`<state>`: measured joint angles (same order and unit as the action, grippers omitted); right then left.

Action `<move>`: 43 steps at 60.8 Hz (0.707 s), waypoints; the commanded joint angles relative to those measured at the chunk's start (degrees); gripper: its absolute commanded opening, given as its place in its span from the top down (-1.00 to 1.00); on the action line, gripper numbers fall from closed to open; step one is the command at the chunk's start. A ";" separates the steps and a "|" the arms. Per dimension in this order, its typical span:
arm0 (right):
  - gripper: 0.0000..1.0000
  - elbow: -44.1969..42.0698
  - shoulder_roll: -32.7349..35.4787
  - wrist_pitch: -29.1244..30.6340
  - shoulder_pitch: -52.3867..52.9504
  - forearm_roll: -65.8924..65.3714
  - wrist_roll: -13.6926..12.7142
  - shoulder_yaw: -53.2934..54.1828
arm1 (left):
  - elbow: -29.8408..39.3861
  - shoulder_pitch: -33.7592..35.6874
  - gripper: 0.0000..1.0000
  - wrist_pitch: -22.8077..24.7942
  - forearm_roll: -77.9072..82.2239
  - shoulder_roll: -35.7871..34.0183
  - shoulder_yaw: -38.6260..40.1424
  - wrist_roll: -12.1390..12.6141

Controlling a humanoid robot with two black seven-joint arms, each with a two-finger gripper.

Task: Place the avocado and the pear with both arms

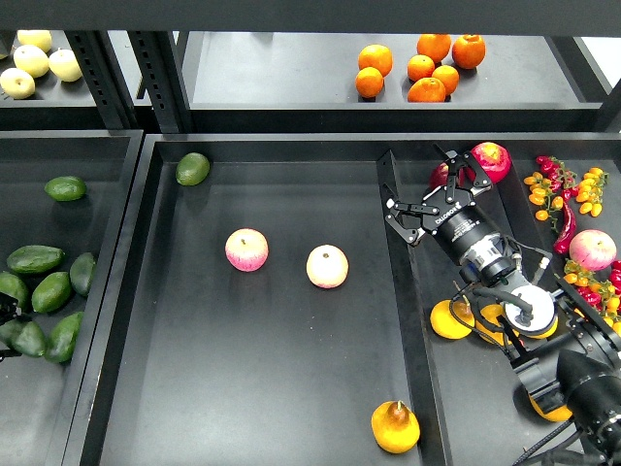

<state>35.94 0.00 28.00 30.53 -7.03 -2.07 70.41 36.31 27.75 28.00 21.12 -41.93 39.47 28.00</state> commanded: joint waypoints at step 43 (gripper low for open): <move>-0.99 0.01 0.00 0.00 -0.21 0.00 -0.04 -0.01 | -4.41 -0.68 0.74 0.00 0.07 2.38 -0.53 0.00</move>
<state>35.94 0.00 28.00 30.32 -7.03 -2.11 70.40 31.99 27.10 28.00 21.19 -39.57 39.09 28.00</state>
